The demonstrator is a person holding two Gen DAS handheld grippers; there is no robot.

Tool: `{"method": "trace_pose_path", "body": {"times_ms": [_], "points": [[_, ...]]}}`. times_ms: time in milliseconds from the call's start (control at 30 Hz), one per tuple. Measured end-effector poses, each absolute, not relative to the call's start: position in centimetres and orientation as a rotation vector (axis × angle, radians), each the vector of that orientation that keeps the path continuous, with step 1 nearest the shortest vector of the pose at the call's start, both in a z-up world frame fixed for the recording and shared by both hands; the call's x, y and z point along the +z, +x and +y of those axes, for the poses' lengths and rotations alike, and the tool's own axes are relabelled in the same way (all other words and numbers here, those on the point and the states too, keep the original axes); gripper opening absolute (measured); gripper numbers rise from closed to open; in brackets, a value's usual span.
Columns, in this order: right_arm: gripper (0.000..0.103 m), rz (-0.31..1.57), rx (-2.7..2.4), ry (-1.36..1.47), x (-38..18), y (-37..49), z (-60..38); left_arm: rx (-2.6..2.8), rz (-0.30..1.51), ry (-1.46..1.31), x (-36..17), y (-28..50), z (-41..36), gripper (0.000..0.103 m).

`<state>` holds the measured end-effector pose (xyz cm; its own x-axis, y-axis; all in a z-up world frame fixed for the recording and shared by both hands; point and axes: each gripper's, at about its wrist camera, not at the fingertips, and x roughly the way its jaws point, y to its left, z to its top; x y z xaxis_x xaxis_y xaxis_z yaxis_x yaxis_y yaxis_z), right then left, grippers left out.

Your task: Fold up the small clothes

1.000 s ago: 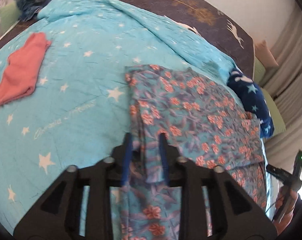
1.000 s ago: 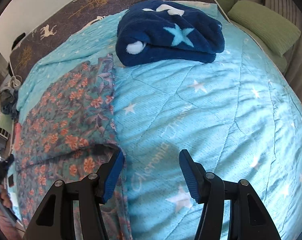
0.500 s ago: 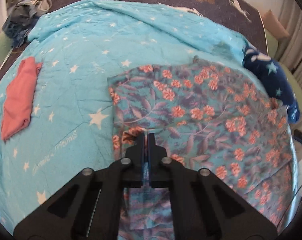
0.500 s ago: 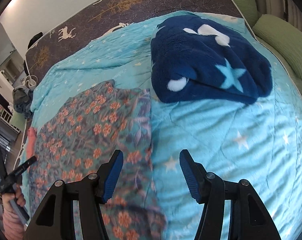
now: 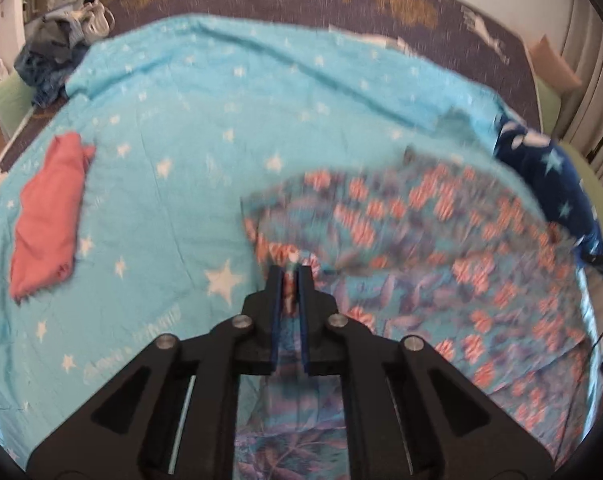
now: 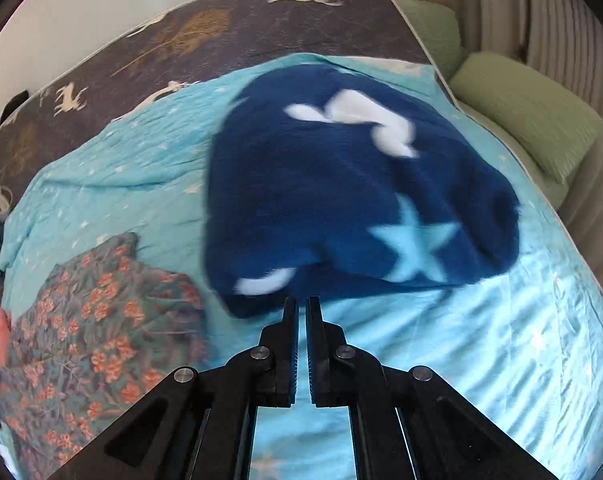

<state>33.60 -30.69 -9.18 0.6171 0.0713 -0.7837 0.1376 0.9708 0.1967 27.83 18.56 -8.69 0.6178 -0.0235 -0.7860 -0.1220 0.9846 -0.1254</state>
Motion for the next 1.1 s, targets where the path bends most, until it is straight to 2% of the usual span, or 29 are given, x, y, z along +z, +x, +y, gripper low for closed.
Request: {"method": "trace_pose_path", "body": {"times_ms": [67, 100, 167, 233, 300, 333, 367, 400, 433, 533, 633, 700, 767, 833, 867, 933, 967, 1033, 1100], "points": [[0.006, 0.951, 0.117, 0.33, -9.7, 33.3, -31.3, 0.061, 0.914, -0.182, -9.3, 27.7, 18.3, 0.028], [0.009, 0.96, 0.167, 0.346, -9.8, 33.0, -31.2, 0.065, 0.908, -0.196, -9.3, 27.7, 18.4, 0.032], [0.02, 0.965, 0.207, 0.323, -9.8, 32.7, -30.3, 0.07, 0.895, -0.223, -8.9, 27.7, 18.5, 0.041], [0.047, 0.969, 0.22, 0.303, -10.0, 32.8, -29.4, 0.072, 0.882, -0.231, -8.3, 27.8, 18.4, 0.043], [0.055, 0.976, 0.242, 0.313, -10.4, 33.2, -28.5, 0.069, 0.872, -0.218, -7.7, 27.9, 18.0, 0.046], [0.056, 0.99, 0.259, 0.323, -10.7, 33.8, -27.9, 0.066, 0.866, -0.207, -7.4, 27.8, 17.7, 0.048], [0.055, 1.013, 0.274, 0.332, -11.2, 34.5, -27.5, 0.065, 0.861, -0.198, -7.2, 27.8, 17.5, 0.048], [0.034, 1.033, 0.277, 0.332, -11.6, 35.0, -27.0, 0.064, 0.86, -0.194, -7.0, 27.9, 17.3, 0.048], [0.007, 1.049, 0.27, 0.324, -11.7, 35.3, -26.7, 0.061, 0.86, -0.193, -6.9, 28.0, 17.2, 0.048], [0.004, 0.955, 0.177, 0.273, -9.2, 34.2, -27.2, 0.058, 0.856, -0.189, -6.7, 27.9, 17.0, 0.048], [0.006, 0.858, -0.08, 0.027, -7.4, 34.0, -28.0, 0.063, 0.864, -0.166, -7.2, 28.1, 16.9, 0.048], [0.008, 0.924, -0.022, -0.012, -8.5, 35.1, -28.6, 0.072, 0.893, -0.157, -8.3, 28.5, 16.8, 0.048], [0.008, 1.044, 0.114, 0.116, -10.3, 35.3, -29.9, 0.104, 0.92, -0.124, -9.5, 28.8, 16.6, 0.048], [0.009, 1.026, 0.135, 0.16, -10.5, 34.0, -30.7, 0.12, 0.927, -0.113, -10.3, 28.6, 16.5, 0.048], [0.011, 1.01, 0.162, 0.175, -10.3, 33.4, -31.0, 0.117, 0.923, -0.126, -10.4, 28.4, 16.6, 0.048], [0.029, 1.011, 0.238, 0.258, -10.3, 32.6, -31.5, 0.113, 0.925, -0.142, -10.3, 28.2, 16.9, 0.048], [0.035, 1.019, 0.261, 0.293, -10.4, 32.7, -31.6, 0.113, 0.927, -0.146, -10.2, 28.2, 16.9, 0.048], [0.062, 1.024, 0.284, 0.368, -10.7, 33.2, -31.8, 0.115, 0.93, -0.145, -10.0, 28.2, 16.9, 0.048], [0.068, 1.049, 0.295, 0.4, -11.7, 34.3, -31.3, 0.113, 0.928, -0.141, -9.9, 28.0, 16.7, 0.048]]}}
